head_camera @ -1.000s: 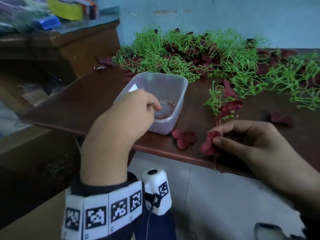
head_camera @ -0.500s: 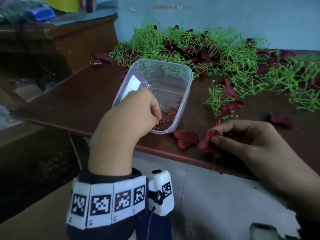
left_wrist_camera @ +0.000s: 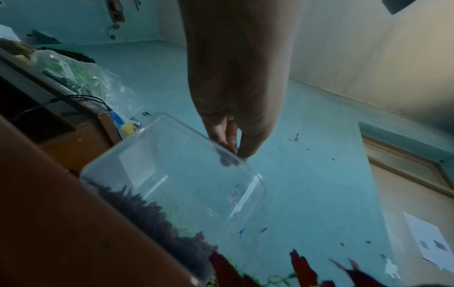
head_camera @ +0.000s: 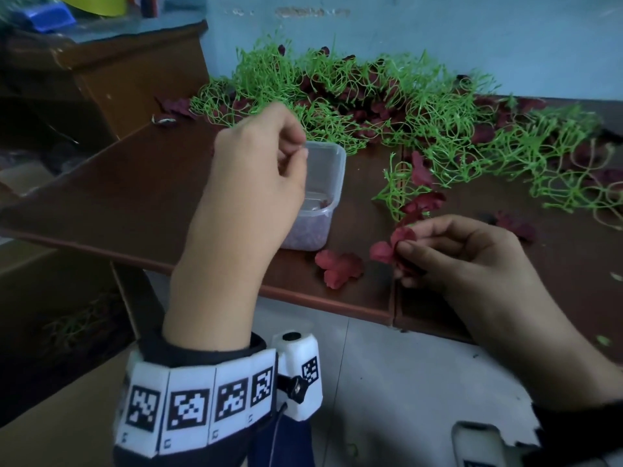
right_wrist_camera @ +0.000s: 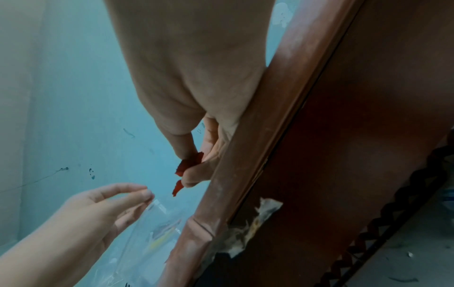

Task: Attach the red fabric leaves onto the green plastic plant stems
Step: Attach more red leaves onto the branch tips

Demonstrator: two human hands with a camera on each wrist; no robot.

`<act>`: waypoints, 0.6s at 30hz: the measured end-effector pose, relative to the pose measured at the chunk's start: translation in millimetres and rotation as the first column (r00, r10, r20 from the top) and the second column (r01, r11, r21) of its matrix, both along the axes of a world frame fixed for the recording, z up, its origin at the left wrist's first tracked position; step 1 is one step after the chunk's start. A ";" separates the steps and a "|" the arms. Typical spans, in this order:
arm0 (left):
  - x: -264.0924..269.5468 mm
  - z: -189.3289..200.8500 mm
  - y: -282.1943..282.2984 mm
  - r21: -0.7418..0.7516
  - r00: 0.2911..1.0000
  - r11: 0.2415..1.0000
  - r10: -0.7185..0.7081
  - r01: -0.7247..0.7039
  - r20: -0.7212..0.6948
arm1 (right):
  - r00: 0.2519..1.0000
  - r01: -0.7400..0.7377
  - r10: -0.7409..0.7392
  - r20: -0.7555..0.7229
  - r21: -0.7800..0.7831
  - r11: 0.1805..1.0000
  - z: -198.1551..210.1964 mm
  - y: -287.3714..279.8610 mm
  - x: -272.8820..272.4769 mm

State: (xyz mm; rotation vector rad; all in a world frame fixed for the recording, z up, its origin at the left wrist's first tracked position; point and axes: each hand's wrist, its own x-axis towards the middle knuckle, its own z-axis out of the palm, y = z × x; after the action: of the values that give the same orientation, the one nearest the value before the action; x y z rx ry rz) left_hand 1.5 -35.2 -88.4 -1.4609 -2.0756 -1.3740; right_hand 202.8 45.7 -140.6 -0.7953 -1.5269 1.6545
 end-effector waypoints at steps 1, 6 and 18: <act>4.3 0.4 2.0 0.073 0.999 0.997 -0.032 0.032 -0.008 | 1.000 0.017 -0.017 -0.010 -0.017 1.000 0.2 -0.1 0.7; 37.5 1.0 8.4 0.232 0.933 0.931 -0.322 0.281 0.161 | 0.998 0.065 -0.066 -0.024 -0.037 0.997 3.2 -1.3 5.5; 95.0 -51.8 36.9 0.267 0.589 0.788 -0.598 0.554 0.544 | 0.955 0.295 -0.295 -0.022 0.045 0.954 8.8 9.5 41.1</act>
State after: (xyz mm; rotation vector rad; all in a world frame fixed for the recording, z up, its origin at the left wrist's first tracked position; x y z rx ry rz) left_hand 96.5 1.8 -140.2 -1.9690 -1.8705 -2.4304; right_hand 243.8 55.2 -131.8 -0.9336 -1.3564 1.3961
